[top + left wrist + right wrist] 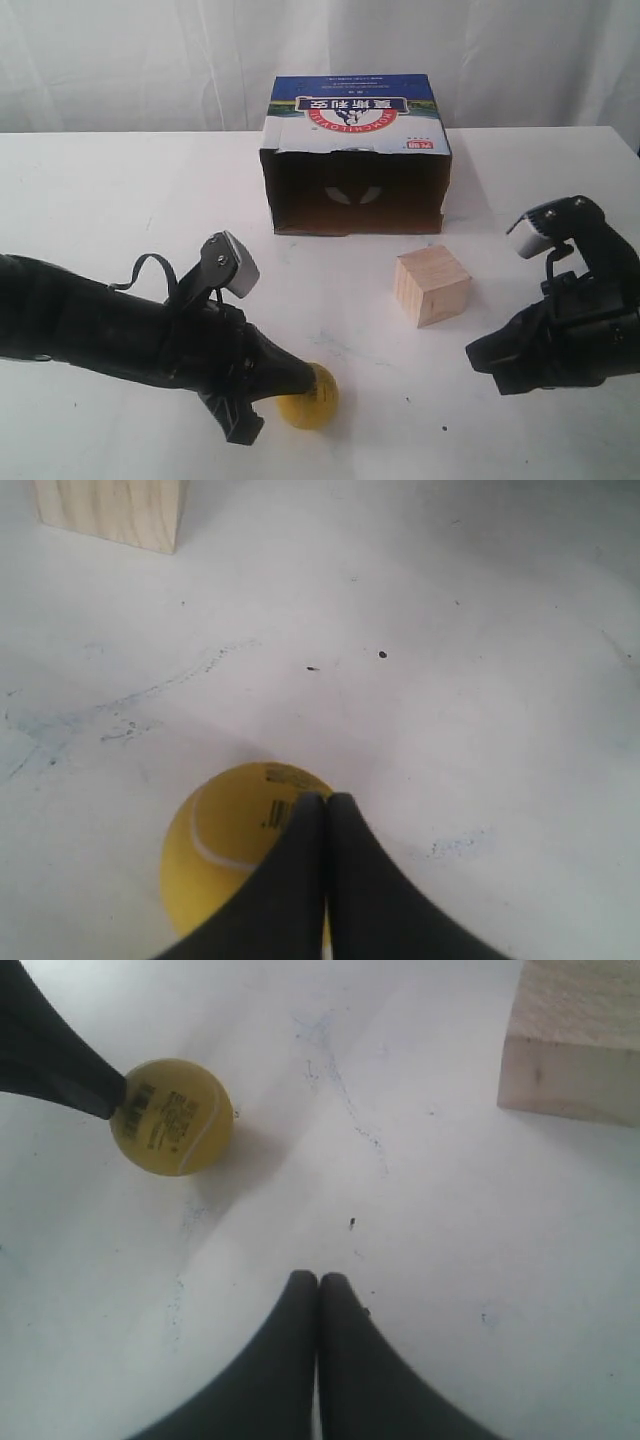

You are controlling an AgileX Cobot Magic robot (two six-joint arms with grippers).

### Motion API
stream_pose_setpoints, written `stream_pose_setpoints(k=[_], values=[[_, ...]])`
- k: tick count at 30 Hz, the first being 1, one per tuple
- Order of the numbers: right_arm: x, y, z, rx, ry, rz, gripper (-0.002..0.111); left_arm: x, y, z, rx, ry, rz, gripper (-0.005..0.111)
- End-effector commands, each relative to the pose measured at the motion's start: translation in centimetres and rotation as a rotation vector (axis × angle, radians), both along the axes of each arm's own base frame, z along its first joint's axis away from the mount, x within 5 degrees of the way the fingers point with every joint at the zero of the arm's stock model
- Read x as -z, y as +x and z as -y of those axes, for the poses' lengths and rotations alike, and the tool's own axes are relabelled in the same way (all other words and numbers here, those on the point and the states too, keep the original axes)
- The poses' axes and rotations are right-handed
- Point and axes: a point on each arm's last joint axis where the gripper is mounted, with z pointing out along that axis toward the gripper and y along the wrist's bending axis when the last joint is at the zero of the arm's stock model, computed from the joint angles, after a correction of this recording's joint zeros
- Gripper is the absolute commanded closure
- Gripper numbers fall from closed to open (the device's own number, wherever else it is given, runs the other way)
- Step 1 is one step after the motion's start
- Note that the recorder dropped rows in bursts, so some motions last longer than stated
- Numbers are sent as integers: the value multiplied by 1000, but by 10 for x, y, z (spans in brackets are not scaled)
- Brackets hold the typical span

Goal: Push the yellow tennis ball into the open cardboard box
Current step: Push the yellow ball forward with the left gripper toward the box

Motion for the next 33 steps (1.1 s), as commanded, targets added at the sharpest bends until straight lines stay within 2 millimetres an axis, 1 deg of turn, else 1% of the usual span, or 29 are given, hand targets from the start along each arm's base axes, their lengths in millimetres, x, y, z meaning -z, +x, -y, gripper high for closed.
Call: stream_pose_setpoints(k=[1, 3, 8, 11, 14, 17, 18, 21, 27, 33], values=[[-1, 2, -1, 0, 3, 12, 108, -3, 5, 2, 55, 15, 147, 107], [-1, 2, -1, 4, 3, 15, 108, -8, 11, 5, 51, 5, 172, 107], [-1, 3, 0, 7, 3, 18, 108, -30, 33, 16, 25, -15, 268, 107], [-2, 3, -3, -2, 14, 29, 108, -31, 35, 16, -3, -19, 237, 107], [-3, 2, -7, -23, 22, 42, 108, -20, 26, 11, -17, 1, 170, 107], [-3, 2, -10, -26, 15, 54, 108, -10, 21, 7, 4, 40, 183, 107], [-3, 3, -10, -22, 12, 58, 108, -7, 22, 6, 12, 60, 203, 107], [-3, 3, -10, -20, 10, 60, 108, 3, 28, 8, 4, 89, 187, 107], [-3, 3, -10, -23, 16, 56, 108, 23, 46, 20, 9, 104, 157, 107], [-3, 3, -10, -23, 16, 56, 108, 25, 48, 21, 7, 106, 153, 107]])
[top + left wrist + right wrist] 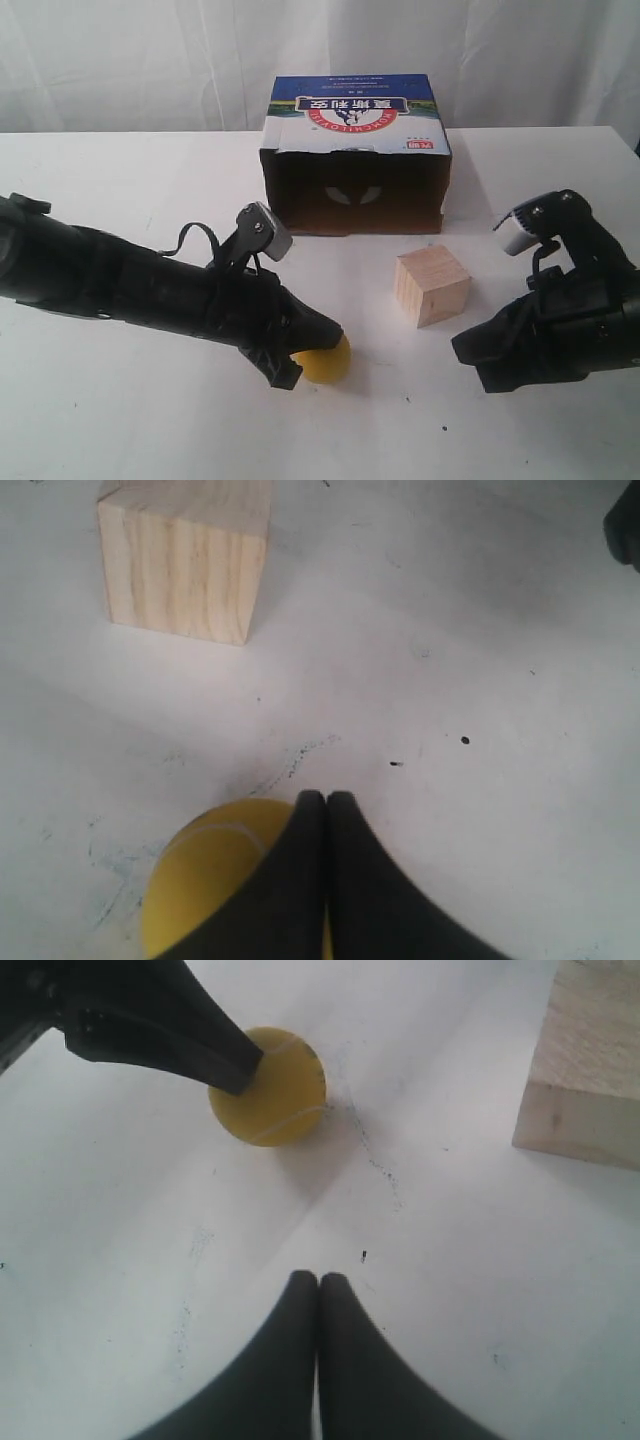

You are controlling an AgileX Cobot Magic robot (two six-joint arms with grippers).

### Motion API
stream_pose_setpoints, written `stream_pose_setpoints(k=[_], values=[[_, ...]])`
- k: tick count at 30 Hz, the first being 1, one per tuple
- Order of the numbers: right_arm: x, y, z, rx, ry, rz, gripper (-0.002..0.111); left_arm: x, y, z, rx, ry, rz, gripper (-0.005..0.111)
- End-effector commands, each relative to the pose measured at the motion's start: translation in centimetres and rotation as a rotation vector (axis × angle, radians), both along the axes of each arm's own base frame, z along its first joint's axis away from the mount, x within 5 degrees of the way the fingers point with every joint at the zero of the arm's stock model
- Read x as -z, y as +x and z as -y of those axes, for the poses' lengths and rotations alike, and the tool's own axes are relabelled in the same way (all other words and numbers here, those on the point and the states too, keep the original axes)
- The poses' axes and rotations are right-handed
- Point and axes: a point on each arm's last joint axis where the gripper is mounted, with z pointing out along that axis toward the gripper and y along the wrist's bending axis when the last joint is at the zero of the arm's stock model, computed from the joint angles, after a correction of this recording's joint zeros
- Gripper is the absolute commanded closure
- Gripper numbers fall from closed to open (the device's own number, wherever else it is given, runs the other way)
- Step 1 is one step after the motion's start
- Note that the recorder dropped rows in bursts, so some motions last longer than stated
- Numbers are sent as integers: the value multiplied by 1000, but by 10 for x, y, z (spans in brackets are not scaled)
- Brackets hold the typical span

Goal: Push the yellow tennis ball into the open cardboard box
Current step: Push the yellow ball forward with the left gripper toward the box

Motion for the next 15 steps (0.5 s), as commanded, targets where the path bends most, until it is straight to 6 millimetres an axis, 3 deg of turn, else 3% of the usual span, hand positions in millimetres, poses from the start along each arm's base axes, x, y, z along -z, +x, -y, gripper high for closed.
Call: stream_pose_setpoints(k=[1, 12, 15], values=[[-1, 1, -1, -2, 5, 8, 108, 18, 4, -5, 12, 120, 113, 107], [-1, 1, -1, -2, 5, 8, 108, -15, 38, 10, -36, 88, 255, 107], [-1, 2, -1, -1, 4, 9, 108, -23, 39, 11, -39, 76, 274, 107]])
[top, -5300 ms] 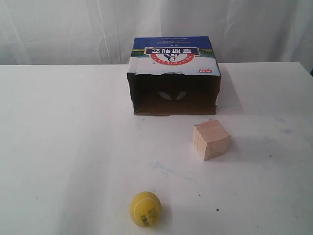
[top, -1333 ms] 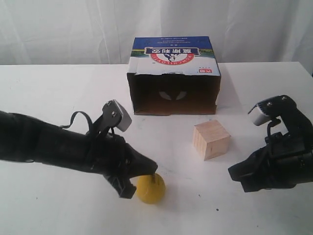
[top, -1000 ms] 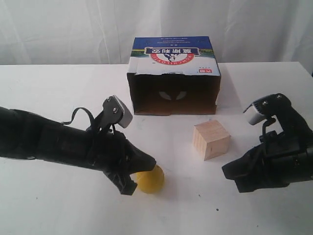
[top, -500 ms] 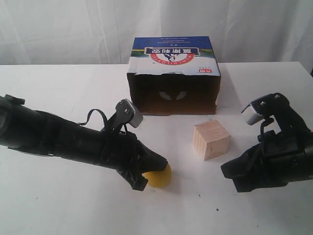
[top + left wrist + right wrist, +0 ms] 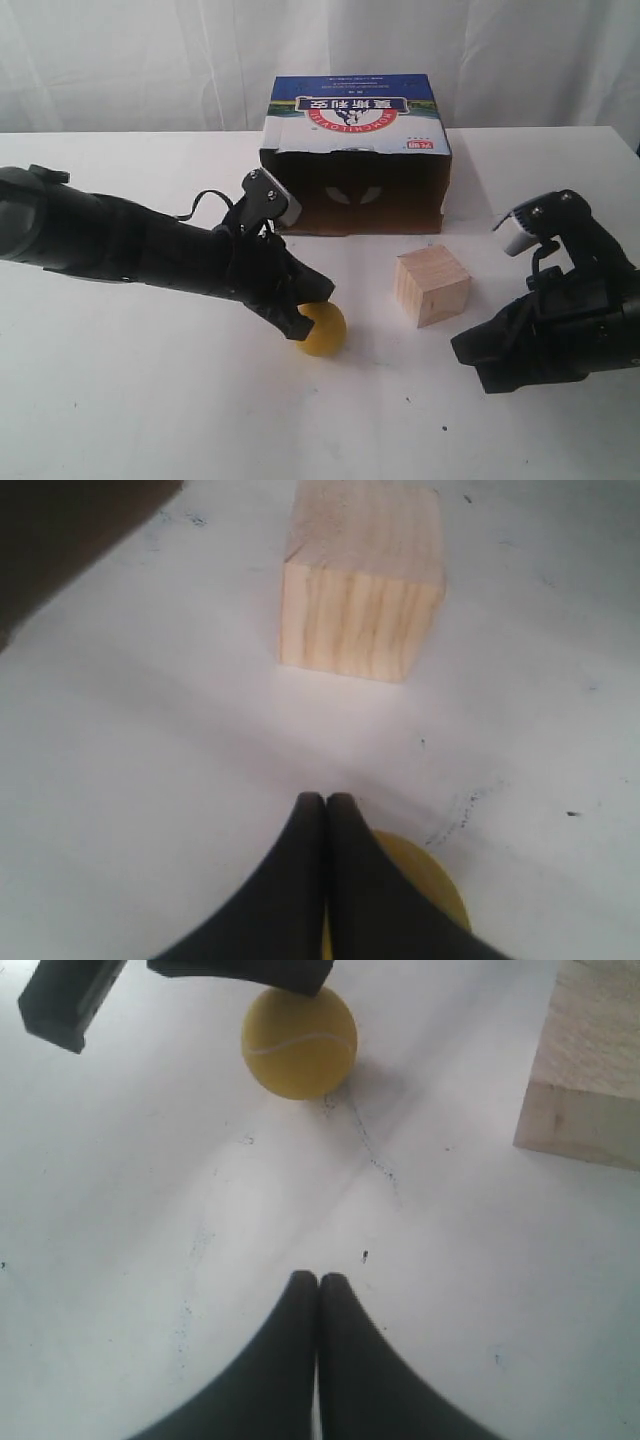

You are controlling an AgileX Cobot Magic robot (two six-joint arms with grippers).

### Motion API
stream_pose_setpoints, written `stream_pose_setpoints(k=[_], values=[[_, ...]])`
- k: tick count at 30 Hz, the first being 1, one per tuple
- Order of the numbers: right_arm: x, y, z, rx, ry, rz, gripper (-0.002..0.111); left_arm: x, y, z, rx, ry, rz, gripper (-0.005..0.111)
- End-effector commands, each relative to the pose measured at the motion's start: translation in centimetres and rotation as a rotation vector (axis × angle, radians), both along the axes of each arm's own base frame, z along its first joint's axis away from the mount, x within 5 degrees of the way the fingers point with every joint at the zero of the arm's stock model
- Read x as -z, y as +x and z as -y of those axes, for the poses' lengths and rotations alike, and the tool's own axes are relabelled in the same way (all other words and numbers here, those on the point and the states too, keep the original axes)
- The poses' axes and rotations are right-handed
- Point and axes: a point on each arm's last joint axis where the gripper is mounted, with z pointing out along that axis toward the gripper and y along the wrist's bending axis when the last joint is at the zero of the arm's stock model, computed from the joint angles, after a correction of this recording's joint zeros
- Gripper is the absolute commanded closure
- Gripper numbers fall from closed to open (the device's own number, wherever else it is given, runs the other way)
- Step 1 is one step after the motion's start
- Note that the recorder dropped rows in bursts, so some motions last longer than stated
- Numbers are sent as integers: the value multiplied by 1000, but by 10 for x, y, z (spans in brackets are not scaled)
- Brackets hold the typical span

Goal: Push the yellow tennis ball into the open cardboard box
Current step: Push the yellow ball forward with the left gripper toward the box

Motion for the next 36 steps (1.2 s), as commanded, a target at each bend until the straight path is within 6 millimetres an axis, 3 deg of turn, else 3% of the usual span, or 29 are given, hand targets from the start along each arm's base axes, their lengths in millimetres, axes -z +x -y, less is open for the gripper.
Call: stream_pose_setpoints(k=[1, 14, 21, 36], values=[[-1, 1, -1, -3, 2, 9, 108, -10, 2, 2, 66, 16, 139, 107], [-1, 3, 1, 13, -11, 24, 108, -28, -1, 1, 69, -17, 173, 107], [-1, 3, 1, 18, -8, 18, 108, -5, -1, 12, 157, -78, 103, 107], [-2, -10, -7, -89, 68, -90, 108, 35, 49, 37, 112, -23, 116, 107]])
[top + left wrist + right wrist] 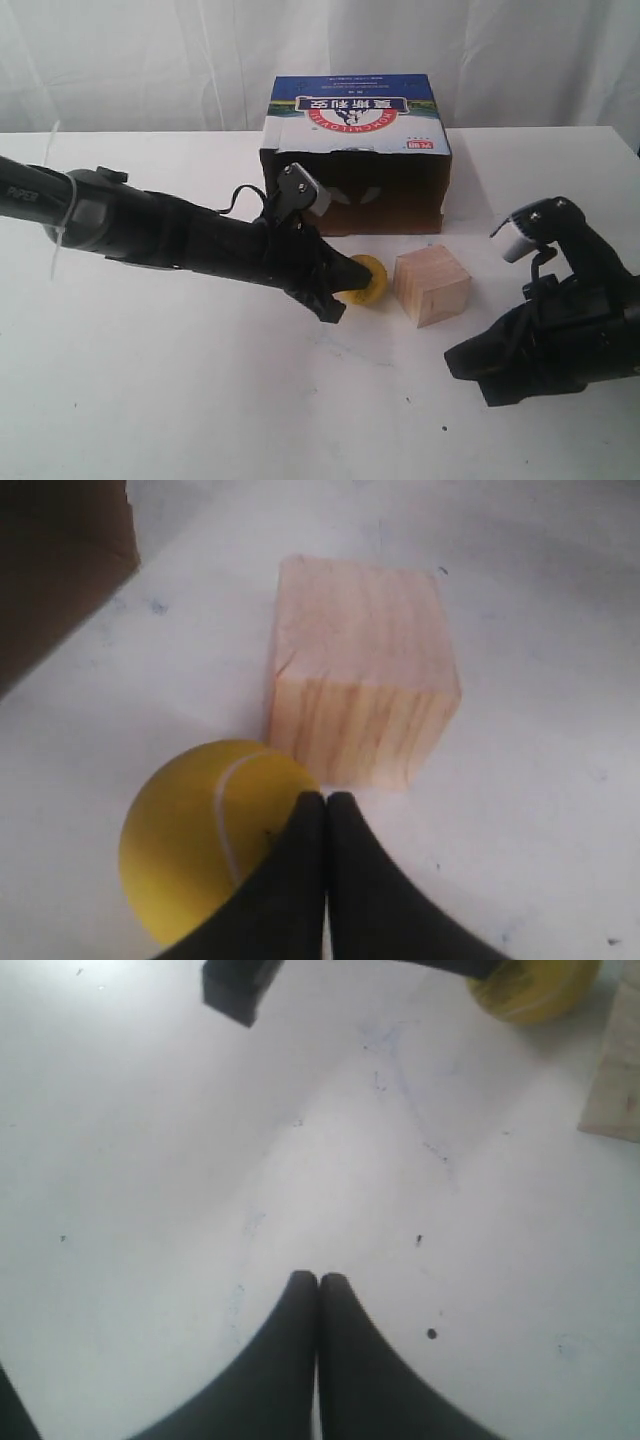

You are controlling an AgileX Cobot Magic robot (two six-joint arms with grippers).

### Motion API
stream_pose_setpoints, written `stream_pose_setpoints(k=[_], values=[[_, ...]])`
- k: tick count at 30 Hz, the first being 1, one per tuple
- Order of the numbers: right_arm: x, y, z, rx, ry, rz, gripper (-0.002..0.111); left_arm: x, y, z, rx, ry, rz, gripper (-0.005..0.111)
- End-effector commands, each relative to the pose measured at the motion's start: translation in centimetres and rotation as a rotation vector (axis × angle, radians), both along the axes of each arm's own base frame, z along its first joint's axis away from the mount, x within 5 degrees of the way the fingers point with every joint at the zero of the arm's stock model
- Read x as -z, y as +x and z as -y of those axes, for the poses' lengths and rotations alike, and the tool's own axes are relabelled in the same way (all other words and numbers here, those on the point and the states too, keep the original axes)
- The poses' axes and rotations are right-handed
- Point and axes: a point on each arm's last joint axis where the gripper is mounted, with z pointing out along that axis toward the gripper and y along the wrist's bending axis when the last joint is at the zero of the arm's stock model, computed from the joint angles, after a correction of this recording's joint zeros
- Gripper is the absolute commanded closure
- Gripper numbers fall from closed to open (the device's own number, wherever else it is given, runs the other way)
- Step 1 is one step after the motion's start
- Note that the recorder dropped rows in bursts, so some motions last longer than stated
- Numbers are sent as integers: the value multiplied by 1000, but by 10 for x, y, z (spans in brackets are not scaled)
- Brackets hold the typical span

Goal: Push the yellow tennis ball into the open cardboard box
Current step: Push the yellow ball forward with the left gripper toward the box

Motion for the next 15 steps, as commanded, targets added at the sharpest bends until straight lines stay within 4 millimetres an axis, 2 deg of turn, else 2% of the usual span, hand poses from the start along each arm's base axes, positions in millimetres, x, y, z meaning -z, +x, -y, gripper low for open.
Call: stream_pose_setpoints(k=[1, 6, 15], values=[[-2, -5, -4, -43, 41, -54, 108, 19, 18, 4, 6, 87, 134, 107], [-3, -9, -6, -74, 63, -91, 108, 34, 31, -1, -87, 204, 150, 107], [-2, -9, -5, -58, 56, -93, 108, 46, 33, -4, -112, 252, 137, 107]])
